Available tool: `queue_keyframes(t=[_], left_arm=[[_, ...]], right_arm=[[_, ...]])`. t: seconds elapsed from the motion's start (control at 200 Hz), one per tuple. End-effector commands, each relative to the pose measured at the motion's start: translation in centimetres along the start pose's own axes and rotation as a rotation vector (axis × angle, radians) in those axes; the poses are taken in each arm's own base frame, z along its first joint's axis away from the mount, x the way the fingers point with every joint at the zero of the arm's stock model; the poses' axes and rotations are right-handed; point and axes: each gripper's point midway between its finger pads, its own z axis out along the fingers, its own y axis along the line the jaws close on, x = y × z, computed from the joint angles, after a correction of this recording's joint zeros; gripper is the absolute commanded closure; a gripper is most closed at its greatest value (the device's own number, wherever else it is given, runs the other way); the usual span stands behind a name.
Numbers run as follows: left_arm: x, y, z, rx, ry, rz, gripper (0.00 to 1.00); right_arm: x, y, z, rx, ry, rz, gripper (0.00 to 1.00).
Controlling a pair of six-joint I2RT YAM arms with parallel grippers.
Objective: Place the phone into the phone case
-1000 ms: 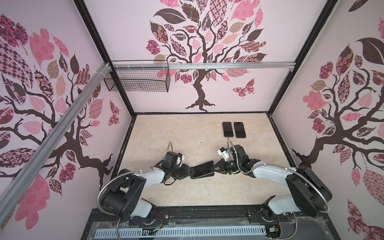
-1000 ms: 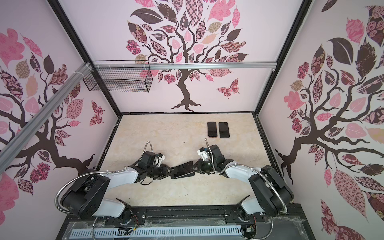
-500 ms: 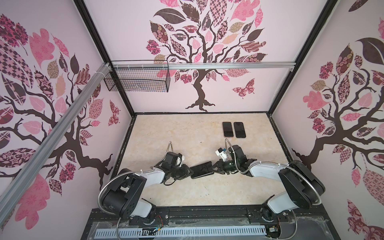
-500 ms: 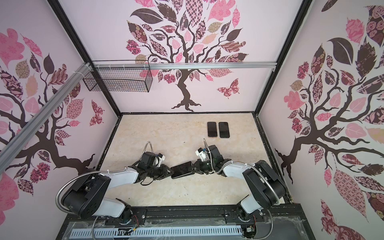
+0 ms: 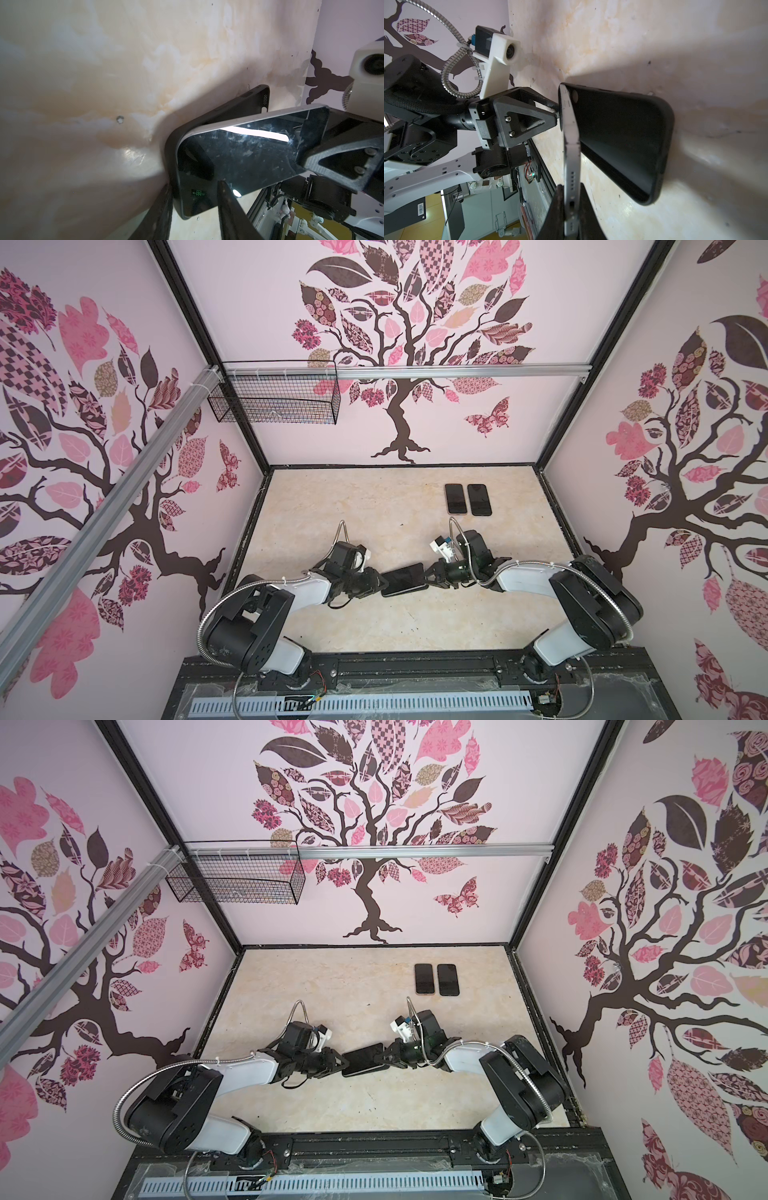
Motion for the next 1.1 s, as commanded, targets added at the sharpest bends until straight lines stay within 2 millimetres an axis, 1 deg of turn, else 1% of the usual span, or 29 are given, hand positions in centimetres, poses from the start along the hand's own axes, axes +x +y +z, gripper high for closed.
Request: queue_keyframes(t=[0.0,0.12,0.27,0.5,0.635,0.985,1.095], left_arm=[[-1.0,0.0,0.5,-0.020,-0.022,0.050,0.58],[-1.0,0.1,0.5,-0.022,-0.024,0.059,0.54],[-0.9,0.3,0.4,-0.032,-0.023,0.063,0.52],[-1.1,0.7,0.3,-0.060,-0.031,0.074,0.49],[-1.2,0.8,0.3,-0.070,-0.034,0.077,0.49],[-1.2,1.1,0.1,-0.095,-0.032,0.089,0.49],[-1.4,1.0,0.1,-0.093,-0.037,0.094,0.49]], right_arm=[[1.2,-1.7,0.9,0.050,0.049,0.038,1.00],[1.2,-2.4,1.1,0.073,0.061,0.039,0.96],[0.7,-3.0,0.8,0.139,0.045,0.014,0.94],[0.3,-3.0,0.8,0.160,0.053,-0.006,0.83],[0.1,-3.1,0.9,0.170,0.049,-0.007,0.80],[-0.8,-2.9,0.0,0.230,0.009,-0.032,0.70],[-1.0,-2.9,-0.1,0.242,0.001,-0.038,0.69]])
